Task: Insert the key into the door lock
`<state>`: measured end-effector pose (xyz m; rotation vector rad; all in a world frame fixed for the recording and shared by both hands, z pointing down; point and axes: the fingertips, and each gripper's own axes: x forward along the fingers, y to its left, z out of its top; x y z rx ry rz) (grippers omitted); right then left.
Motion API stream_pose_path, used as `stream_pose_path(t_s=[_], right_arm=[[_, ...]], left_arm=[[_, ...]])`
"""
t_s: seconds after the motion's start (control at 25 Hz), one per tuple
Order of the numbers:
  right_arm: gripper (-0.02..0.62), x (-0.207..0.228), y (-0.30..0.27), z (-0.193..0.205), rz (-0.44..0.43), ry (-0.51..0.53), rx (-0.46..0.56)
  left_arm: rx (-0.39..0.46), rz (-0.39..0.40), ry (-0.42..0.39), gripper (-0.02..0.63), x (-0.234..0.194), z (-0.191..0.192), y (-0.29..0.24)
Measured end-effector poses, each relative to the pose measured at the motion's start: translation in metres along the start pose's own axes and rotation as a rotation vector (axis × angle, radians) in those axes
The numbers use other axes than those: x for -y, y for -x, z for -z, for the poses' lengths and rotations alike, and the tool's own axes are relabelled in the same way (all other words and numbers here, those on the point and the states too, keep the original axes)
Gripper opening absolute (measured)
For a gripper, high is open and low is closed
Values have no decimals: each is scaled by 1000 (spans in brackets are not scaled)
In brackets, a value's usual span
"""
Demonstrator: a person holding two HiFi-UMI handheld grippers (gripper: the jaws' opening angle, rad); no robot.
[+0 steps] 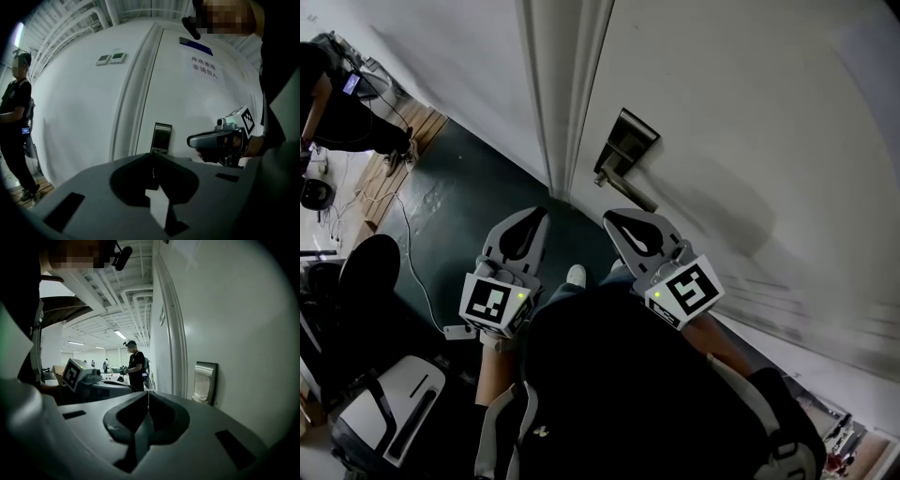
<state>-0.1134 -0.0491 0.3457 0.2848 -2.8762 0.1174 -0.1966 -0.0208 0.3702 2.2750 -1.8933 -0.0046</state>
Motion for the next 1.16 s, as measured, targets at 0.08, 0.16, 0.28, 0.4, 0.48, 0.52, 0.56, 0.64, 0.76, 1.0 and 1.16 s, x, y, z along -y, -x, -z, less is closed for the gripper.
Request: stream_pose_path(t_s=[0.08, 0.16, 0.28, 0.4, 0.48, 0.52, 0.56, 0.64, 0.76, 1.0, 1.16], right_arm=[[18, 0, 1, 3, -3, -3, -3], [18, 0, 2, 6, -3, 2, -13], [18, -1, 4, 8, 0, 12, -24], [18, 0, 5, 9, -3, -8, -19], [18, 1, 6, 10, -2, -13, -16], [18, 1, 7, 11, 0, -13, -16], [18, 2, 9, 12, 1, -14, -15], [18, 3, 11, 13, 4, -15, -15], [18, 3, 14, 14, 8, -21, -16], [18, 4, 21, 18, 8, -22, -22], [18, 7, 25, 21, 13, -30, -19]], left_arm=[[-4, 3, -9, 11, 3, 2, -1], [-4, 4, -13, 11, 5, 2, -2], [5, 4, 1, 11, 7, 2, -2], [-30, -1, 1, 9, 8, 2, -5], [-36, 0, -6, 9, 9, 4, -7], [-25, 4, -11, 9, 9, 5, -7], [-15, 8, -15, 9, 9, 4, -8], [-8, 13, -19, 9, 11, 3, -9], [-14, 33, -16, 9, 17, 5, -11], [-39, 79, -11, 9, 31, 11, -14], [-31, 86, -25, 9, 35, 14, -17]])
